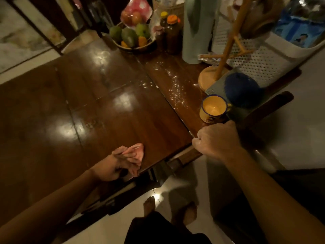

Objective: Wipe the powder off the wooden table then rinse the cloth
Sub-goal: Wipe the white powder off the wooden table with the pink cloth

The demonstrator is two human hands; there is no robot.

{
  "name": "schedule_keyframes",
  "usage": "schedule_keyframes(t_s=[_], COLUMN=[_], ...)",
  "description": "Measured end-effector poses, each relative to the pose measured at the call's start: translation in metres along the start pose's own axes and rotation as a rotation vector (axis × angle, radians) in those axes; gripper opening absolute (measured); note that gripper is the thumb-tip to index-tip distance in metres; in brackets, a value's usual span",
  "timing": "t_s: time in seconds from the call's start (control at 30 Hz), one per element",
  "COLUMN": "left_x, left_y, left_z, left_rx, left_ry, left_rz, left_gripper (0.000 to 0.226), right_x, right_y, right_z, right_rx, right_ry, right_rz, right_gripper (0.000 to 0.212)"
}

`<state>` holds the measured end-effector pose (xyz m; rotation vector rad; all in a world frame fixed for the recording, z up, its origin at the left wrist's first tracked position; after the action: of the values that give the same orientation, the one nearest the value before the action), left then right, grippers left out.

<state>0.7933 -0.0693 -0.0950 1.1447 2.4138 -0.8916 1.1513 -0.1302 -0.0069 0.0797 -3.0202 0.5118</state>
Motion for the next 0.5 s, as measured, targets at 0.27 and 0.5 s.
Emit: schedule_keyframes(t_s=[0.27,0.5], left_x=[0.068,0.08], left_y=[-0.1,-0.108], left_z=[0.01,0.022], left_rx=[0.012,-0.499], left_ry=[-0.016,-0.11], left_rz=[-0.231,-0.92], left_gripper=[0.065,0.051], right_x=[0.004,0.003], right_y=[-0.003,0.004], right_z=[-0.007,-0.002], right_rx=[0.079,0.167], right_ry=[-0.011,-0.02], right_rz=[-0.198,-0.137], right_gripper=[0.028,0.035])
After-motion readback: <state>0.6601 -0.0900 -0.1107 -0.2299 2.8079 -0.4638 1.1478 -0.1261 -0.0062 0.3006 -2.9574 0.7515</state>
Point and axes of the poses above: each hand's wrist, its own y-axis towards the middle knuckle, its own z-axis out of the palm, x = y × z, the point moved 2 cm from there along y, towards the middle knuckle, and after that the axes turned 10 degrees about -z, right-handed, at the moved point
